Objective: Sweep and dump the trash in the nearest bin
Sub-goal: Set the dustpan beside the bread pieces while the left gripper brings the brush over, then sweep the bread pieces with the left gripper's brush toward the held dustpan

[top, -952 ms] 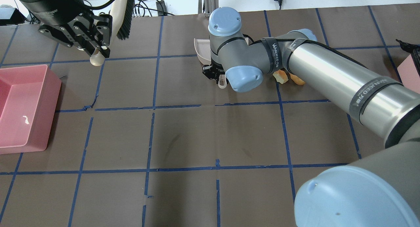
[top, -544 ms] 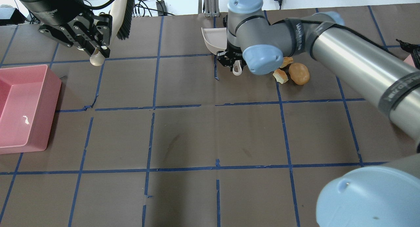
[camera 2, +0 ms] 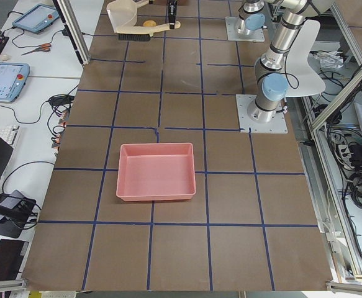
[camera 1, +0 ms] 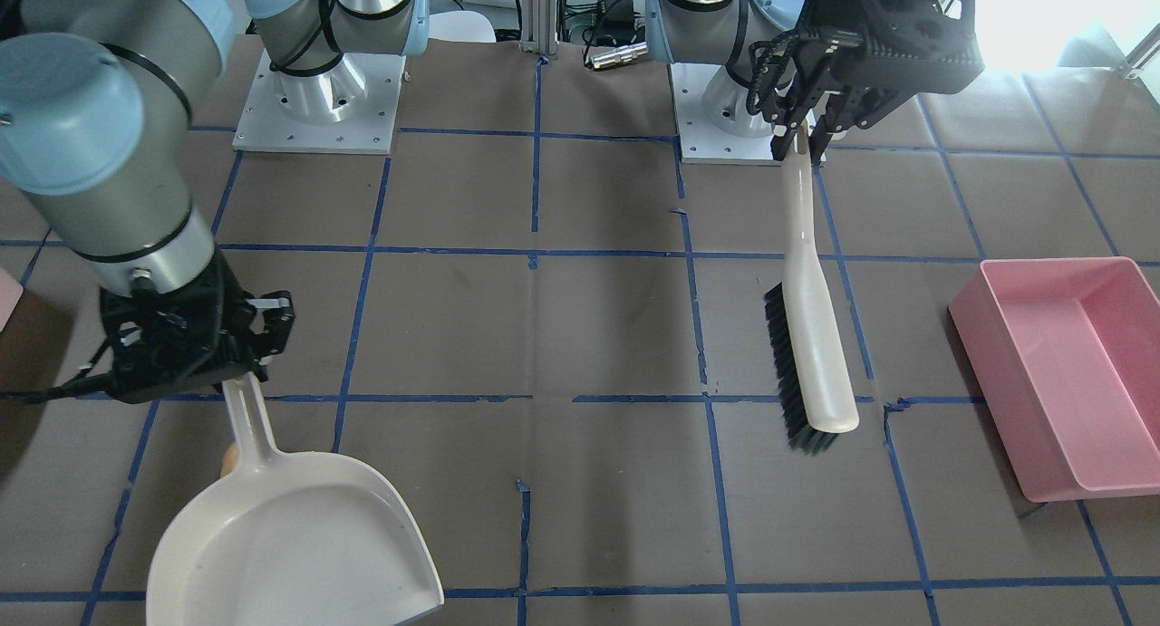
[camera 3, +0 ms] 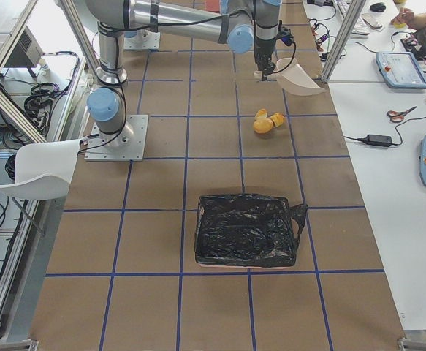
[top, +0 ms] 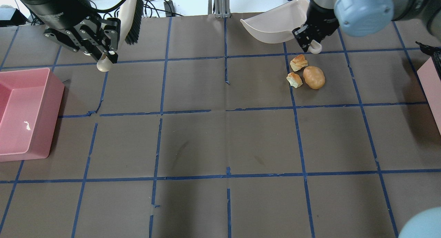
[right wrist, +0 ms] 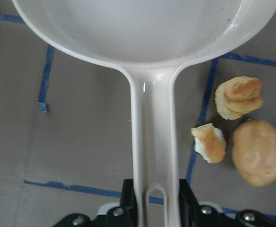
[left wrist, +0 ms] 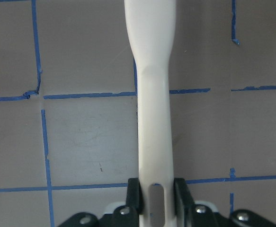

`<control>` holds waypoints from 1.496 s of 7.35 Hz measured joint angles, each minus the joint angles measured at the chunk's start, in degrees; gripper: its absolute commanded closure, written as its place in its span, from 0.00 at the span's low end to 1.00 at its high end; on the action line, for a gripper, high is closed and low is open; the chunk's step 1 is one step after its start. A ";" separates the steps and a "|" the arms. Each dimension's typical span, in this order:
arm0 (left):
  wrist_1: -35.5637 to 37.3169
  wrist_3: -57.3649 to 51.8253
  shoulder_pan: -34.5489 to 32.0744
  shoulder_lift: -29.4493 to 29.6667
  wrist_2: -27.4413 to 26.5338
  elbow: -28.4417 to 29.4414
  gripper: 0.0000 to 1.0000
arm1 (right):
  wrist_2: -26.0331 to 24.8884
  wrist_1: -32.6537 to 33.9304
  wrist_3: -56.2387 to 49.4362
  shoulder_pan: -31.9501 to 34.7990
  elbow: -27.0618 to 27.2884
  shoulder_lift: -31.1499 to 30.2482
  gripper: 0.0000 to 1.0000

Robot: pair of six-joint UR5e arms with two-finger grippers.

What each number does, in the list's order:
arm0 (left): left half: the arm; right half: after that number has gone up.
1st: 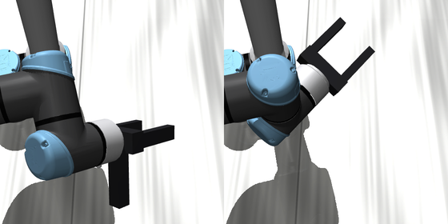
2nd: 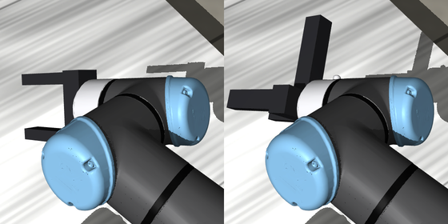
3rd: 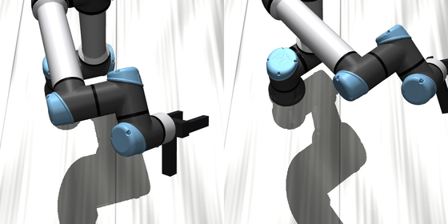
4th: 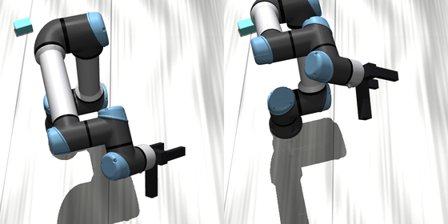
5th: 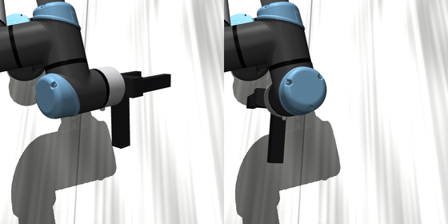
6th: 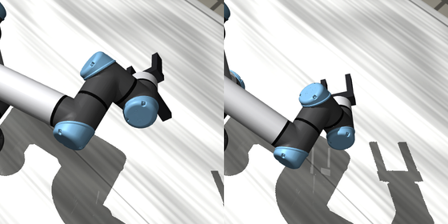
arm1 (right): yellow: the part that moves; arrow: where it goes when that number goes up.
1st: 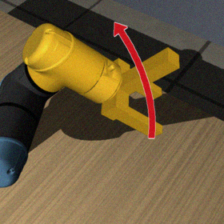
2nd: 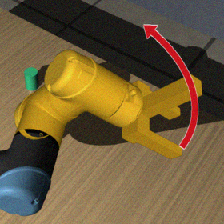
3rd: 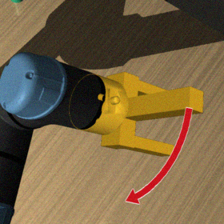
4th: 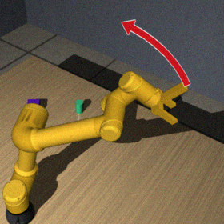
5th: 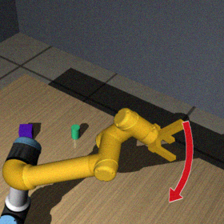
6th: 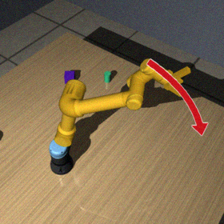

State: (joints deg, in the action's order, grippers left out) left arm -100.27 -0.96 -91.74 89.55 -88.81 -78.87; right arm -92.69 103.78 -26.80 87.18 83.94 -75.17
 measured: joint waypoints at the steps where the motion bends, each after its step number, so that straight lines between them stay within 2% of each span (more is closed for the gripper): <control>1: -0.23 0.37 -2.12 0.76 -0.09 0.00 1.00 | -0.05 -1.90 -7.95 -3.88 0.00 -1.29 0.96; 4: 2.01 6.35 -13.74 6.81 -1.48 0.68 1.00 | 0.60 -3.99 -34.50 -17.51 -0.16 -1.90 0.96; 6: 6.92 10.80 -21.38 12.64 -5.39 1.53 1.00 | 1.18 -3.03 -52.45 -24.97 -0.47 -0.37 0.96; 9: 8.16 16.04 -28.33 20.89 -6.88 5.47 1.00 | 0.99 1.25 -77.40 -30.42 -1.18 5.10 0.96; 11: 8.48 19.97 -31.36 25.73 -7.51 8.26 1.00 | 0.91 4.45 -88.48 -30.93 -1.26 7.43 0.97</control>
State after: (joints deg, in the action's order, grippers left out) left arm -91.79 19.01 -123.09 115.28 -96.32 -70.61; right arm -91.78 108.23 -115.28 56.24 82.68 -67.73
